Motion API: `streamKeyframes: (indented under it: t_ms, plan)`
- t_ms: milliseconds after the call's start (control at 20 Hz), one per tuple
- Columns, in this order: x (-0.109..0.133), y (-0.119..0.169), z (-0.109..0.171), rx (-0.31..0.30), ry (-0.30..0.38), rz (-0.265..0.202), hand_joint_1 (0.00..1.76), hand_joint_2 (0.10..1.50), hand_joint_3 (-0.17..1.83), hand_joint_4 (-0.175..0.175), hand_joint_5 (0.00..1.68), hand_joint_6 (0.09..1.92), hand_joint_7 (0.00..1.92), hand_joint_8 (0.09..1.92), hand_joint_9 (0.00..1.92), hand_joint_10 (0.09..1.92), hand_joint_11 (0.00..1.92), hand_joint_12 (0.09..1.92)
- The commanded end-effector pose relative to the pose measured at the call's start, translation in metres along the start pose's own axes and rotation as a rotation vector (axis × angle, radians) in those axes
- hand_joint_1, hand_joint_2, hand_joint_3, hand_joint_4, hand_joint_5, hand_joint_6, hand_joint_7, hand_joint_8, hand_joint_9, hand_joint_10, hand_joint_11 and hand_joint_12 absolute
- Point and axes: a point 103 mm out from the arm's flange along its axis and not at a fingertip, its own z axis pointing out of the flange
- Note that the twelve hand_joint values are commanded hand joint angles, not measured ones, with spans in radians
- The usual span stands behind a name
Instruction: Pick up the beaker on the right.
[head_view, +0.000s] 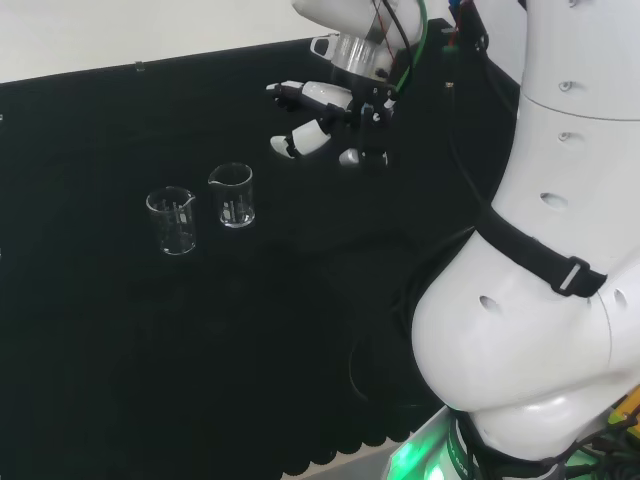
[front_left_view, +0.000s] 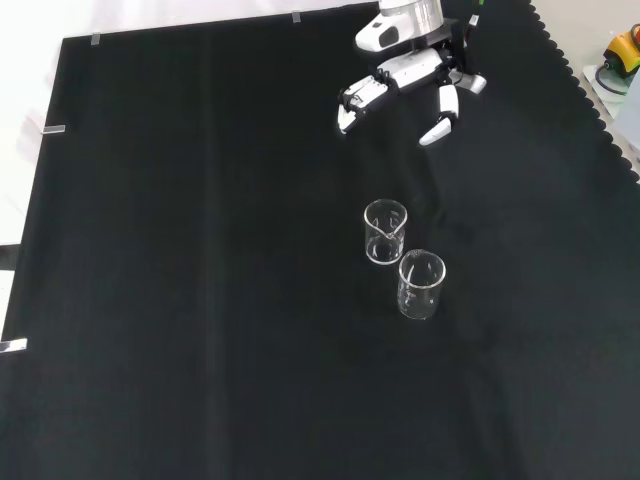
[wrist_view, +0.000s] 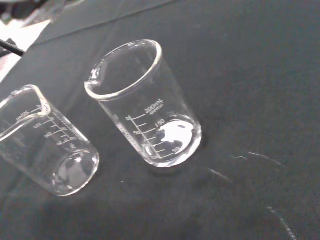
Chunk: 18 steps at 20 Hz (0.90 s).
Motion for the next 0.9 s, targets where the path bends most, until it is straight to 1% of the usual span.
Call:
streamKeyframes:
  t_ms: [50,200,450,650,750,900]
  plan:
    - [0.002,0.006,0.014,0.013,0.053,-0.045,0.71,0.44,1.08,-0.046,0.18,0.09,0.16,0.56,0.24,0.62,0.00,0.96]
    - [0.001,0.010,0.023,0.027,0.072,-0.072,0.71,0.42,1.08,-0.047,0.19,0.09,0.17,0.56,0.26,0.62,0.00,1.00]
    - [-0.004,0.017,0.038,0.057,0.144,-0.106,0.73,0.39,1.08,-0.048,0.20,0.09,0.18,0.56,0.29,0.62,0.00,1.09]
    - [-0.008,0.021,0.046,0.071,0.168,-0.125,0.74,0.38,1.08,-0.049,0.20,0.09,0.18,0.56,0.31,0.62,0.00,1.13]
    - [-0.011,0.025,0.050,0.090,0.200,-0.144,0.74,0.38,1.08,-0.049,0.20,0.09,0.18,0.56,0.31,0.62,0.00,1.14]
    - [-0.015,0.028,0.057,0.103,0.230,-0.160,0.74,0.38,1.07,-0.049,0.20,0.09,0.18,0.57,0.32,0.62,0.00,1.15]
